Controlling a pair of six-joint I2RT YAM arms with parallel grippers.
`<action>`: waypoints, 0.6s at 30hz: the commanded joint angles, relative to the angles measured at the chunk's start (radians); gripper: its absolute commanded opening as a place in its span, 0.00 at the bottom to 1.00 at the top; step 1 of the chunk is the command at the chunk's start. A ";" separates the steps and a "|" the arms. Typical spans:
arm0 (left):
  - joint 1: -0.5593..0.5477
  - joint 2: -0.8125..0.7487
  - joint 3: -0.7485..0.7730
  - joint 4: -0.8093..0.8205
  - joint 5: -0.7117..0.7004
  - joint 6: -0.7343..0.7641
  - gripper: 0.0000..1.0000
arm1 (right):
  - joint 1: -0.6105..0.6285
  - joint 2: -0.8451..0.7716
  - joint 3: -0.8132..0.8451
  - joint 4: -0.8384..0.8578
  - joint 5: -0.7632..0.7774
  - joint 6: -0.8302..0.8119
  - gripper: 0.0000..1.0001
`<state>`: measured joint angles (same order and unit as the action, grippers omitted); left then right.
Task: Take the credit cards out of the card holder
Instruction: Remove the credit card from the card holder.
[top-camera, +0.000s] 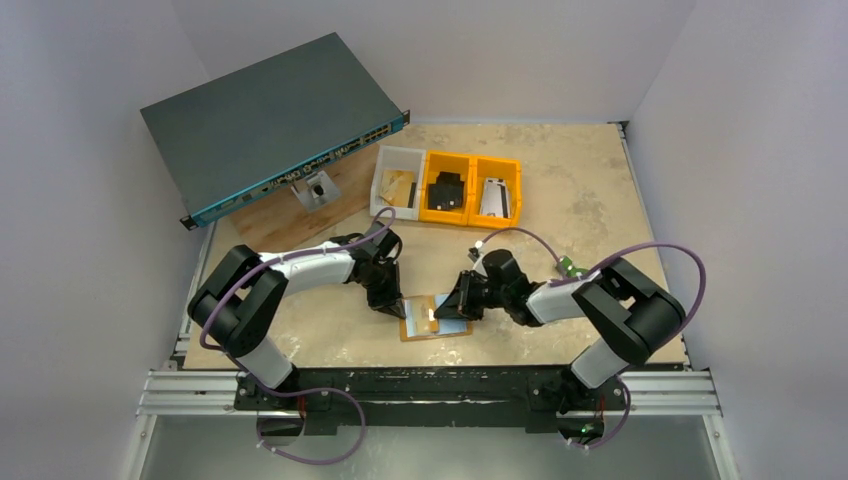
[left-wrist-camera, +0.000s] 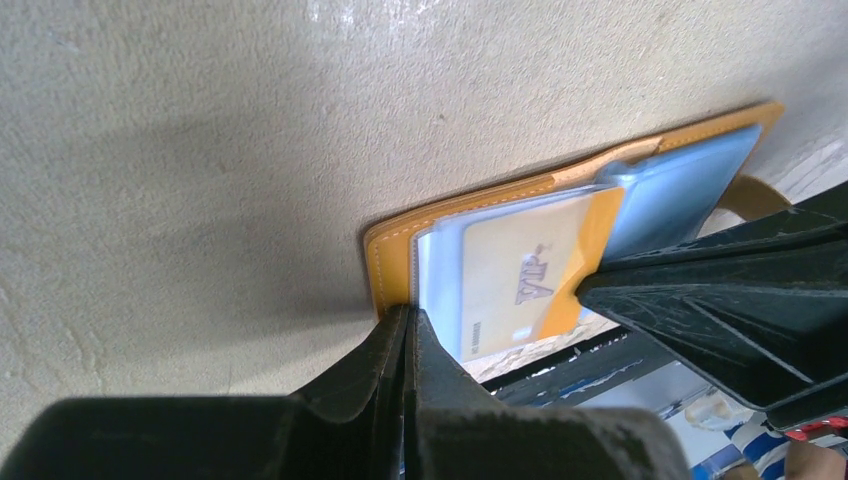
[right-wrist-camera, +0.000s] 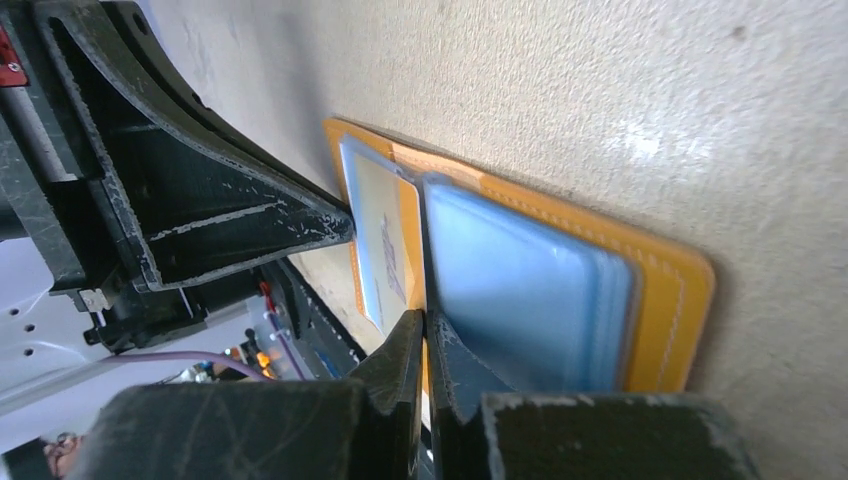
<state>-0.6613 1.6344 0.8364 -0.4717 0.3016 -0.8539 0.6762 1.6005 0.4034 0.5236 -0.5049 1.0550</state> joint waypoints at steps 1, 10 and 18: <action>0.008 0.035 -0.043 0.005 -0.075 0.011 0.00 | -0.019 -0.057 0.004 -0.094 0.070 -0.071 0.00; 0.009 0.039 -0.041 0.005 -0.075 0.011 0.00 | -0.020 0.059 0.021 0.023 -0.024 -0.064 0.31; 0.009 0.045 -0.041 0.005 -0.075 0.011 0.00 | -0.019 0.100 0.037 0.041 -0.037 -0.062 0.27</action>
<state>-0.6548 1.6344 0.8322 -0.4656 0.3119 -0.8543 0.6598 1.6619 0.4332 0.5812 -0.5743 1.0168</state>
